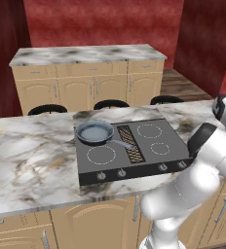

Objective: Pick up the butter stick and place it in the pan. Then turn on the burner for the pan.

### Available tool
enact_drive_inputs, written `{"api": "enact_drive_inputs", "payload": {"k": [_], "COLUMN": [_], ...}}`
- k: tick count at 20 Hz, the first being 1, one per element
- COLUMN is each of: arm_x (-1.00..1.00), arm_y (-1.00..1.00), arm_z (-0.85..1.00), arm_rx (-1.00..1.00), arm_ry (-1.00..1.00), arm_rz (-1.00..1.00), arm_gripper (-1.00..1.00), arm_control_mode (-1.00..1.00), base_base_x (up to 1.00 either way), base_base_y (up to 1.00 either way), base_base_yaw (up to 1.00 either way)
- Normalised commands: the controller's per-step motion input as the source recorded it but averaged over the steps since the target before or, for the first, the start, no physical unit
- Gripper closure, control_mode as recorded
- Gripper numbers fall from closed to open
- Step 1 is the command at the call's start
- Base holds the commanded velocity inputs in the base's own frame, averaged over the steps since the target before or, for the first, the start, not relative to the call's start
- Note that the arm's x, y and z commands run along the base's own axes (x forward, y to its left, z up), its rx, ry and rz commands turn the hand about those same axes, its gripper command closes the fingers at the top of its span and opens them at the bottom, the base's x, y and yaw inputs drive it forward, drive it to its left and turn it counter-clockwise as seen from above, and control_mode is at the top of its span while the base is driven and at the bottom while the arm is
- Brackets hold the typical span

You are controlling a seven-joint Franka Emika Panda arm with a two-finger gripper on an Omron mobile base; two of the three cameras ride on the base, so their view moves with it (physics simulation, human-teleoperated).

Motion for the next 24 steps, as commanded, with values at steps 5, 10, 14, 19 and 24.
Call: {"api": "enact_drive_inputs", "payload": {"k": [5,10,14,19,24], "arm_x": [0.11,0.22,0.19,0.09,0.13], "arm_y": [-0.34,-0.08,-0.08,-0.20,-0.12], "arm_z": [-0.14,-0.12,-0.17,-0.21,-0.18], "arm_rx": [0.00,0.00,0.00,0.00,0.00], "arm_ry": [0.00,0.01,0.01,0.00,0.00], "arm_rz": [0.04,0.01,0.01,0.02,0.01], "arm_gripper": [-1.00,-1.00,-1.00,-1.00,-1.00], "arm_control_mode": [-1.00,-1.00,-1.00,-1.00,-1.00], "base_base_x": [0.00,0.00,0.00,0.00,0.00], "base_base_y": [0.00,0.00,0.00,0.00,0.00], "base_base_yaw": [0.00,0.00,0.00,0.00,0.00]}}
